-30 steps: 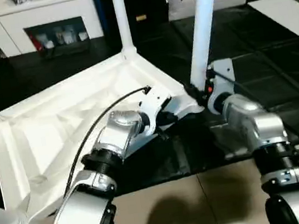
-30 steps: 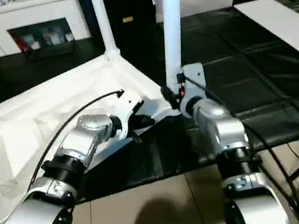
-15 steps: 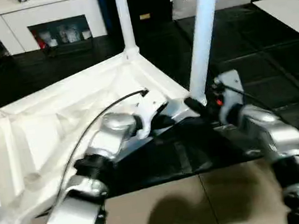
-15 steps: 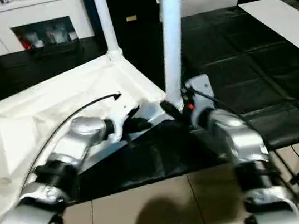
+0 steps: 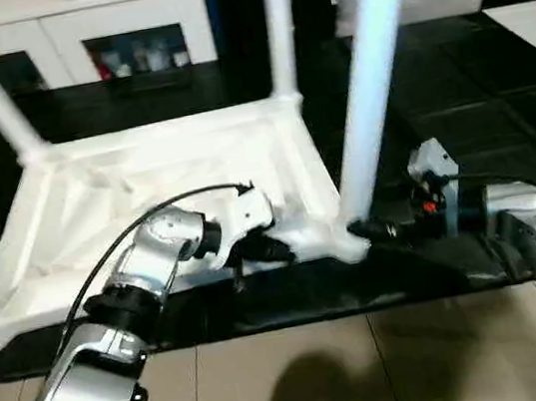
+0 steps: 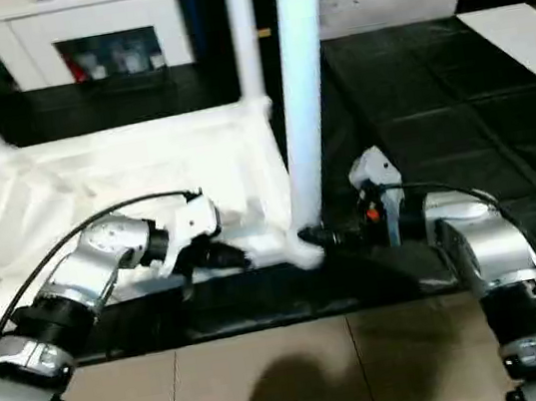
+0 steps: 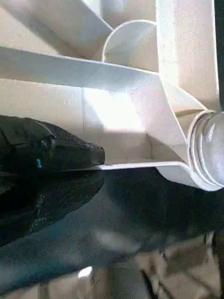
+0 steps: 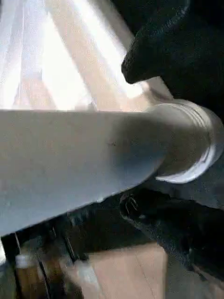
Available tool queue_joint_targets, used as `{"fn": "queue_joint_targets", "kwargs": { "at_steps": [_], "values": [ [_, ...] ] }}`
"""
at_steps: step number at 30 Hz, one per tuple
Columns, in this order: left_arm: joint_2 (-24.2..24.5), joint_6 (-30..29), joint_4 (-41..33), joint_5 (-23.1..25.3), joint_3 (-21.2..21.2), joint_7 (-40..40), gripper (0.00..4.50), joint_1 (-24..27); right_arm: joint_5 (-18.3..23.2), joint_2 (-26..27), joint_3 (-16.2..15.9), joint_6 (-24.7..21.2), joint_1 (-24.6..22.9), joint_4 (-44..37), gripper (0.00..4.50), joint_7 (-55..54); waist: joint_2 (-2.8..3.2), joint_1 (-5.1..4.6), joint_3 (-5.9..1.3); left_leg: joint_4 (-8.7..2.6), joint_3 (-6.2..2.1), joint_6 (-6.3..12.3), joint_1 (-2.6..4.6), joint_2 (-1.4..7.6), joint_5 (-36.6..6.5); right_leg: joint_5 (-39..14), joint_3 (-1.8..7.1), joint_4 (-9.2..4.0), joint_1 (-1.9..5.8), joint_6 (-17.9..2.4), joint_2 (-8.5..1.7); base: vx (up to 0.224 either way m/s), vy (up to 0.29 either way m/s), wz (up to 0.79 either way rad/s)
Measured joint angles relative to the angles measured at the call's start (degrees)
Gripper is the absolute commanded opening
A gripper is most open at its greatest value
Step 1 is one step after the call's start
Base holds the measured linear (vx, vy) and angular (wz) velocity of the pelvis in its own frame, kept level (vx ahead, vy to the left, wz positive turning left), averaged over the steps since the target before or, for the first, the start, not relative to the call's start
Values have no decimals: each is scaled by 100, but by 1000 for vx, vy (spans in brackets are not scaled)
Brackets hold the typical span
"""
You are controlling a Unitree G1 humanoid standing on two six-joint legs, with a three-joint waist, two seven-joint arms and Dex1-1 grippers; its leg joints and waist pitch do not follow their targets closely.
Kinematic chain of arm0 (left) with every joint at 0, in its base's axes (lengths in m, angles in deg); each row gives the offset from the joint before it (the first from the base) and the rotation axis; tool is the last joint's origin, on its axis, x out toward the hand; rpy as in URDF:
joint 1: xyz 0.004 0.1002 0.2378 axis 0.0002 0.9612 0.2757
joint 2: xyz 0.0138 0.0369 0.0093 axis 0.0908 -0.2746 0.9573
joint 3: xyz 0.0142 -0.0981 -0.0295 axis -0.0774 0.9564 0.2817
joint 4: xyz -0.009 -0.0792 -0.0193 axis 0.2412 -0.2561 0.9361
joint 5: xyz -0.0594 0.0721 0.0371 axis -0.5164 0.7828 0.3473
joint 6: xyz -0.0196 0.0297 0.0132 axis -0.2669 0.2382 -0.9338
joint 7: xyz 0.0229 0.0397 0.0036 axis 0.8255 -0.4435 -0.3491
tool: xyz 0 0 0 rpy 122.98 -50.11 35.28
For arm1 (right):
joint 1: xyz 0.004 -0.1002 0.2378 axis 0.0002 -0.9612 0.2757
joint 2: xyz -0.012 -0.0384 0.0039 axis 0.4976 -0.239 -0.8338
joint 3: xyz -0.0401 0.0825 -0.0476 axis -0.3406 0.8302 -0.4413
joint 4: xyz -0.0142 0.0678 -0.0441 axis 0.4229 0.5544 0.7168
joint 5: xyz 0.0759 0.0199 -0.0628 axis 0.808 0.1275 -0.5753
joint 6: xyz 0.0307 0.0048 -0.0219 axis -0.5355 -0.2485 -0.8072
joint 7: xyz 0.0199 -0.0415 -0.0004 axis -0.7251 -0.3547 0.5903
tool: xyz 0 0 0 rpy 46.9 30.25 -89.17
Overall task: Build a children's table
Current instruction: Rotate leg to tighten
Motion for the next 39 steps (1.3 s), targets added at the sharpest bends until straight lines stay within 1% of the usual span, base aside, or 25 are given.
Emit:
{"fn": "queue_joint_targets", "kwargs": {
  "at_steps": [3, 5, 8, 10, 13, 16, 17, 19, 21, 24, 26, 27, 29, 30, 31, 32, 33, 34, 36, 37, 39],
  "values": [
    [38, 80, -4, -6, -30, -163, 0, 1, 74, -24, -49, -42, -37, -7, 334, 228, 3, 26, -2, 3, 0, 0, 1, 0, 0, 1, 0, 4, 1, -1, 0, 0, 0, 0],
    [46, 137, -2, -7, -39, -270, 0, 1, 142, -49, -107, -121, -45, -7, 323, 442, 4, 33, -3, 5, 0, 0, 2, 0, 0, 0, 0, 4, 3, 1, 0, 0, 0, 0],
    [49, 175, 12, -20, -47, -369, 0, 1, 192, -56, -177, -202, -58, -9, 291, 655, 5, 49, -4, 6, 0, 0, 2, 1, 0, 0, 0, 4, 3, 1, 0, 0, 0, 0],
    [52, 201, 44, -39, -46, -425, 0, 1, 197, -64, -190, -236, -64, -9, 279, 676, 6, 67, -5, 6, 0, 0, 2, 1, 1, -1, 0, 5, 4, 1, 0, 0, 0, 0],
    [54, 204, 59, -57, -46, -484, 0, 1, 233, -89, -191, -270, -121, -84, 246, 688, 7, 90, -5, 5, 0, 0, 3, 1, 0, -1, 0, 5, 4, 2, 0, 0, 0, 0],
    [50, 213, 62, -60, -46, -528, 0, 1, 246, -94, -190, -280, -142, -103, 235, 686, 7, 99, -6, 5, 0, 0, 3, 1, 0, -2, 0, 5, 4, 3, 0, 0, 0, 0],
    [49, 210, 63, -62, -46, -539, 0, 1, 252, -95, -187, -291, -155, -120, 225, 686, 7, 103, -6, 5, 0, 0, 3, 1, 0, -2, 0, 5, 4, 3, 0, 0, 0, 0],
    [34, 136, 63, -92, -36, -559, 0, 1, 308, -92, -135, -375, -226, -194, 211, 666, 8, 114, -6, 5, 0, 0, 3, 1, 0, -3, 0, 5, 4, 5, 0, 0, 0, 0],
    [18, 39, 59, -108, -25, -543, 0, 1, 319, -75, -93, -445, -262, -254, 208, 632, 9, 116, -6, 5, 0, 0, 3, 1, 0, -3, 1, 5, 4, 5, -1, 0, 0, 0],
    [-129, -405, 54, -100, 87, -197, 0, -1, 380, 168, 139, -761, -397, -423, 204, 82, 23, 107, -15, 6, -1, -2, 15, 1, 2, -4, 1, 6, 17, 7, -1, 0, 0, 0],
    [-241, -815, 65, -72, 168, 179, 0, -47, 346, 346, 239, -901, -396, -453, 203, -466, 25, 70, -15, 5, 0, -5, 45, 1, 5, -8, 0, 1, 42, 13, -1, 0, 0, 0],
    [-316, -1006, 78, -63, 228, 386, 0, -52, 268, 441, 277, -974, -378, -486, 203, -783, 25, 33, -15, 4, 0, -5, 70, 1, 5, -11, -1, -5, 66, 17, -1, 0, 0, 0],
    [-491, -1319, 109, -44, 325, 775, 0, -86, 87, 669, 387, -1168, -289, -538, 202, -1454, 29, -86, -15, -3, 0, -6, 103, -1, 5, -16, -8, -46, 105, 26, -1, 0, 0, 0],
    [-613, -1498, 127, -36, 417, 1104, 0, -97, -42, 936, 523, -1340, -174, -503, 200, -2003, 30, -173, -15, -14, -2, -6, 114, 1, 4, -16, -20, -80, 121, 26, -1, 0, 0, 0],
    [-779, -1715, 186, 3, 502, 1557, 0, -187, -226, 1344, 686, -1485, 50, -371, 200, -2799, 32, -289, -16, -6, -25, -6, 103, 2, 5, -16, -63, -106, 126, 26, -10, 0, 0, 0],
    [-896, -1862, 232, 24, 537, 1815, 0, -260, -324, 1537, 759, -1533, 171, -312, 200, -3303, 33, -365, -16, -4, -33, -7, 94, 6, 4, -16, -100, -131, 130, 26, -24, 0, 0, 0],
    [-1066, -1967, 266, 54, 597, 2140, 0, -290, -429, 1759, 835, -1550, 317, -182, 200, -3800, 38, -429, -18, -10, -37, -7, 99, 9, 4, -16, -113, -165, 142, 26, -22, 0, 0, 0],
    [-1261, -2068, 313, 85, 670, 2554, 0, -328, -506, 2006, 936, -1455, 522, 78, 200, -4394, 41, -512, -19, -16, -39, -6, 101, 10, 3, -16, -123, -196, 154, 26, -22, 0, 0, 0],
    [-1475, -2163, 345, 113, 716, 2941, 0, -378, -541, 2183, 996, -1275, 678, 324, 200, -4940, 41, -587, -18, -19, -38, -3, 98, 7, 0, -16, -126, -220, 160, 26, -22, 0, 0, 0],
    [-1590, -2211, 346, 110, 758, 3105, 0, -382, -577, 2199, 995, -1120, 695, 396, 233, -5044, 41, -597, -18, -30, -37, 0, 96, 3, -2, -16, -125, -233, 162, 26, -23, 0, 0, 0],
    [-1655, -2219, 344, 105, 768, 3220, 0, -386, -641, 2209, 987, -955, 695, 459, 266, -5077, 40, -591, -19, -39, -36, 8, 95, 0, -7, -14, -120, -234, 162, 24, -22, 0, 0, 0]
  ]
}}
